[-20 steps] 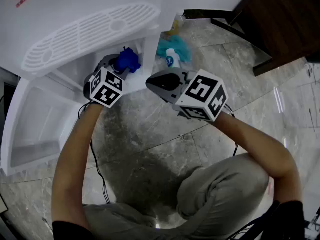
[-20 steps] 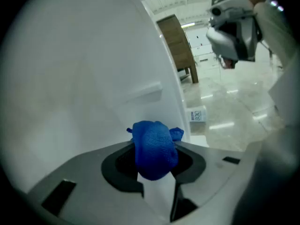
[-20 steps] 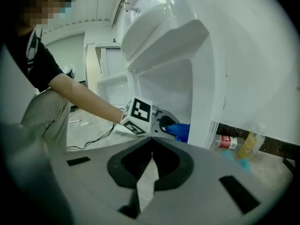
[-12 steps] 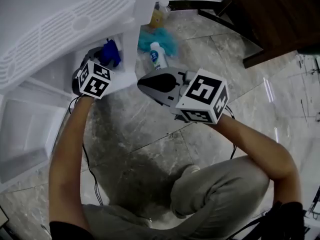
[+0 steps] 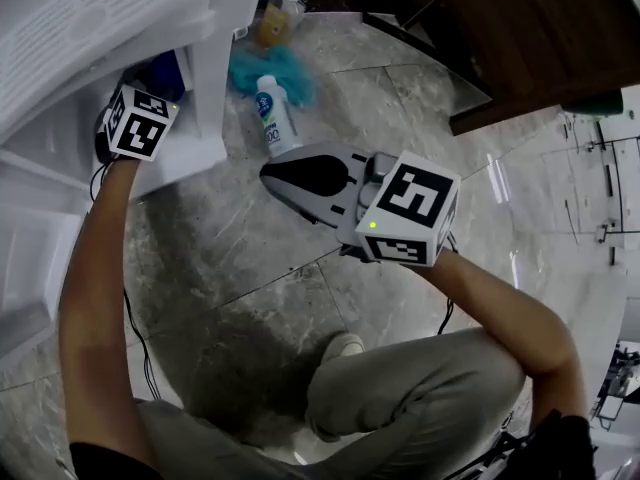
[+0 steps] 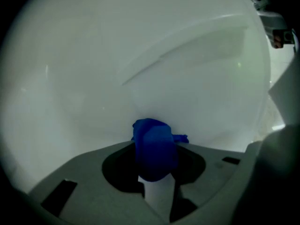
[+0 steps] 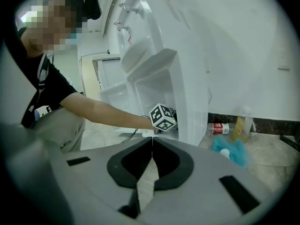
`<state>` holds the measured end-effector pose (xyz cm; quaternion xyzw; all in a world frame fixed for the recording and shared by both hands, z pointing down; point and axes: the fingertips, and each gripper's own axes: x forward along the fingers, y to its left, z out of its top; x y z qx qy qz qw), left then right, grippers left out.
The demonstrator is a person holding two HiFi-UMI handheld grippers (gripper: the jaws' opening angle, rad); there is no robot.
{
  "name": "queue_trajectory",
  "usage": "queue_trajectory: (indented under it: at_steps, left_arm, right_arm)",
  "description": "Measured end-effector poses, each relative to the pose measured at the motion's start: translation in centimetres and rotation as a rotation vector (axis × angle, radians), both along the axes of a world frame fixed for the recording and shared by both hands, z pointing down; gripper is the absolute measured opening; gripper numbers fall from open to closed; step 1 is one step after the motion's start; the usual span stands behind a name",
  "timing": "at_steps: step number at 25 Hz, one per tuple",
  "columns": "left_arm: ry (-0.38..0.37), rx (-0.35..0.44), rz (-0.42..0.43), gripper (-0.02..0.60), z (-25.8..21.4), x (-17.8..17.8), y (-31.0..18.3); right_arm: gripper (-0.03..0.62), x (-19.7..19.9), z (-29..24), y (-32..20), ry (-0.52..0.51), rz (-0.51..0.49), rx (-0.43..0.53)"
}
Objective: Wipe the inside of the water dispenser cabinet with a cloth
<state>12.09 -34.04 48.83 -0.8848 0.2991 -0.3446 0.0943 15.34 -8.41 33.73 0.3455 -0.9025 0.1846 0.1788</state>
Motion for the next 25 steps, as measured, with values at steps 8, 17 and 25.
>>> queue_trajectory:
  at_steps: [8, 17, 25]
  left_arm:
    - [0.035, -0.004, 0.078, 0.133, 0.1, 0.0, 3.8]
    - [0.069, -0.080, 0.011, 0.133, 0.2, 0.1, 0.3]
    - [0.057, -0.055, 0.084, 0.132, -0.1, 0.1, 2.7]
  right_arm:
    - [-0.002, -1.8, -0.1, 0.1, 0.003, -0.040, -0.006]
    - [-0.002, -0.8, 0.5, 0.6, 0.014, -0.031, -0.015]
    - [-0.002, -2.6, -0.5, 0.4, -0.031, -0.072, 0.017]
